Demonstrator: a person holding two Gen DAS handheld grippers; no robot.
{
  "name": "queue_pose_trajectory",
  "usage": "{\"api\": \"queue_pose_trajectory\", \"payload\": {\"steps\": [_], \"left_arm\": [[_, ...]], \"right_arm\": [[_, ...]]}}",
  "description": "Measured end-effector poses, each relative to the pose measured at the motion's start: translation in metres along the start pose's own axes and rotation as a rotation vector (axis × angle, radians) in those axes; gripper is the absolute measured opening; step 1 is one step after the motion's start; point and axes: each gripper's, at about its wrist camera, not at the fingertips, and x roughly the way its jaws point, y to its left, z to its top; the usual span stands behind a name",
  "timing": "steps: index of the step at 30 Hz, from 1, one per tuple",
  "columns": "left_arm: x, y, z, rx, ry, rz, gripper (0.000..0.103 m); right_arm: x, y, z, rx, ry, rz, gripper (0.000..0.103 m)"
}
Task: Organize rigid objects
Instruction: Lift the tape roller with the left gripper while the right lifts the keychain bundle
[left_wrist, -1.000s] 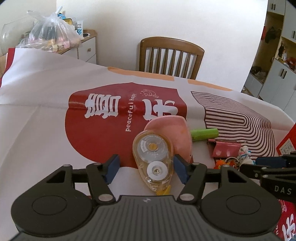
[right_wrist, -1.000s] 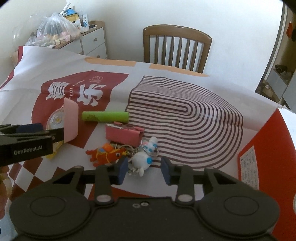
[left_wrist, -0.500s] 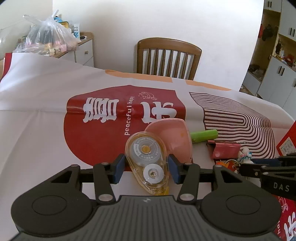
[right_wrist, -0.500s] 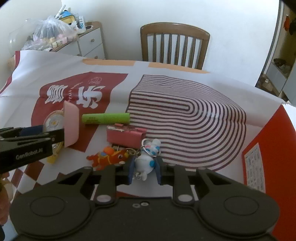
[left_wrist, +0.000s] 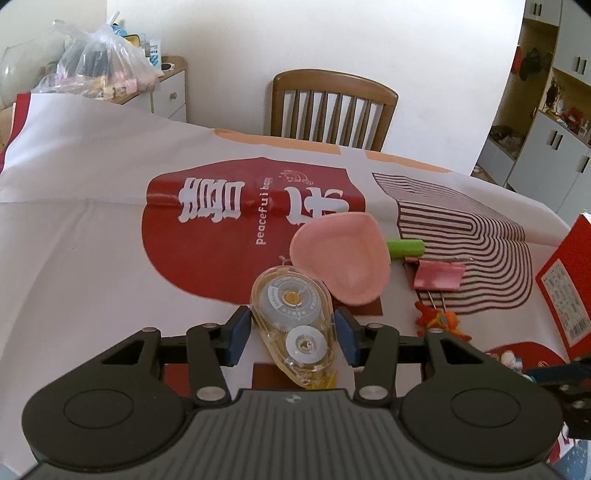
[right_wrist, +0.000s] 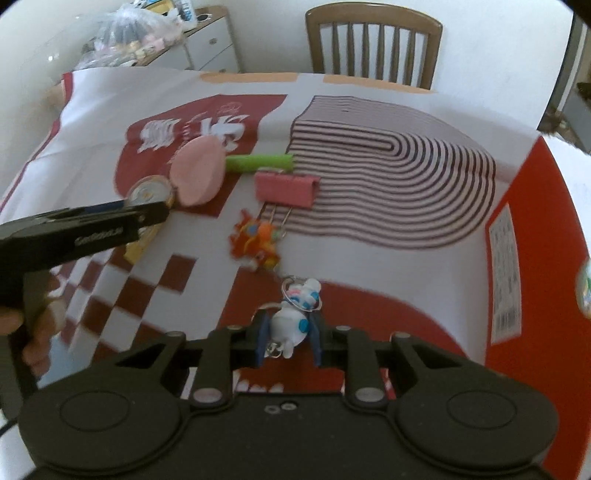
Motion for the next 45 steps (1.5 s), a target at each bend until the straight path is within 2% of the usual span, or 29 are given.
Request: {"api": "queue_pose_trajectory", "payload": {"steps": [11, 16, 20, 21, 32, 37, 39, 41, 45], "left_arm": [[-0.038, -0.003, -0.012, 0.02, -0.007, -0.038, 0.049], [-0.051, -0.008, -0.018, 0.024, -0.011, -0.052, 0.049], [-0.059, -0.012, -0.023, 0.025, -0.006, -0.062, 0.049], [-0.06, -0.013, -0.024, 0.027, -0.006, -0.063, 0.049], [-0.067, -0.018, -0.031, 0.032, -0.001, -0.073, 0.049], [-0.067, -0.019, -0.031, 0.035, 0.001, -0.07, 0.049], [-0.066, -0.019, -0.031, 0.035, 0.003, -0.069, 0.049], [-0.066, -0.019, -0.031, 0.034, 0.005, -0.069, 0.049], [-0.064, -0.019, -0.031, 0.034, 0.008, -0.073, 0.049]], "right_arm": [[-0.047, 0.001, -0.021, 0.015, -0.034, 0.061, 0.022], [-0.03, -0.005, -0.043, 0.017, 0.036, 0.034, 0.022], [-0.024, -0.006, -0.056, 0.003, 0.041, 0.043, 0.023], [-0.024, -0.005, -0.058, -0.003, 0.046, 0.044, 0.026], [-0.03, -0.008, -0.054, 0.001, -0.031, -0.033, 0.029], [-0.022, -0.009, -0.051, -0.025, -0.016, -0.034, 0.021], [-0.023, -0.009, -0.05, -0.021, -0.022, -0.024, 0.01], [-0.025, -0.009, -0.047, -0.024, -0.03, -0.026, 0.006], [-0.024, -0.012, -0.034, -0.028, -0.051, -0.043, 0.005]]}}
